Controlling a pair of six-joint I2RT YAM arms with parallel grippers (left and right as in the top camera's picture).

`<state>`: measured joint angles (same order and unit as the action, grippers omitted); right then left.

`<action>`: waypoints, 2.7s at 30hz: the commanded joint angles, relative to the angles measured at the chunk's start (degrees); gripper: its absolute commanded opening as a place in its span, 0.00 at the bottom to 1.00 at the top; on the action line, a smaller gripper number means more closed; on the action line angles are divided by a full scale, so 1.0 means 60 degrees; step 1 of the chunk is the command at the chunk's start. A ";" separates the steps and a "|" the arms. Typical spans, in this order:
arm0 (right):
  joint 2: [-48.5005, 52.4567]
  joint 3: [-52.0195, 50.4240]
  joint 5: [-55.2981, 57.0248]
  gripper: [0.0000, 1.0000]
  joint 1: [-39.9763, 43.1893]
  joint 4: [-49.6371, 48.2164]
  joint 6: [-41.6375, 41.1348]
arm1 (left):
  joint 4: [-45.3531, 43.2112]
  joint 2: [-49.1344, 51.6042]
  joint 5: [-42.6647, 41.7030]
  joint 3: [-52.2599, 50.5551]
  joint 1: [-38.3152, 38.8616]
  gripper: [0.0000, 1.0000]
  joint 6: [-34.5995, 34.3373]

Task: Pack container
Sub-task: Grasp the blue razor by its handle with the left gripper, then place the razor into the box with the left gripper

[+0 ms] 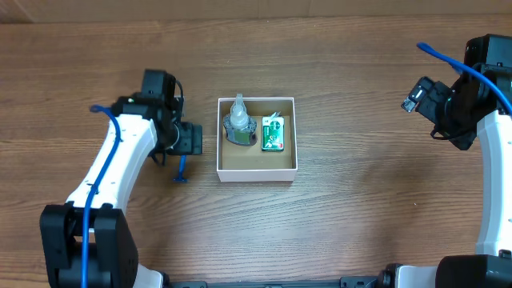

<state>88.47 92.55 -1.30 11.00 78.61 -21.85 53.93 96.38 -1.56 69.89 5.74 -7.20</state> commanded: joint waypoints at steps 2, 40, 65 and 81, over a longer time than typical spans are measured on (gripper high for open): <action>0.0036 0.0004 -0.0055 1.00 -0.0004 -0.0036 -0.0033 | -0.0852 0.0324 0.0270 -0.0703 -0.0018 0.94 0.0062; 0.0036 0.0004 -0.0051 1.00 0.0000 0.0073 -0.0029 | -0.1672 0.2616 0.0357 -0.0820 -0.0018 0.29 0.0135; 0.0036 0.0004 -0.0051 1.00 -0.0004 0.0157 -0.0029 | 0.0878 -0.1246 -0.1628 0.3410 0.0765 0.04 0.1253; 0.0036 0.0004 -0.0051 1.00 -0.0004 0.0182 -0.0033 | 0.0867 -0.0335 -0.1464 0.3053 0.4295 0.04 0.3493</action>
<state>88.47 92.55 -1.34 10.98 79.75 -21.85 59.16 88.68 -10.07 89.19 30.48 11.66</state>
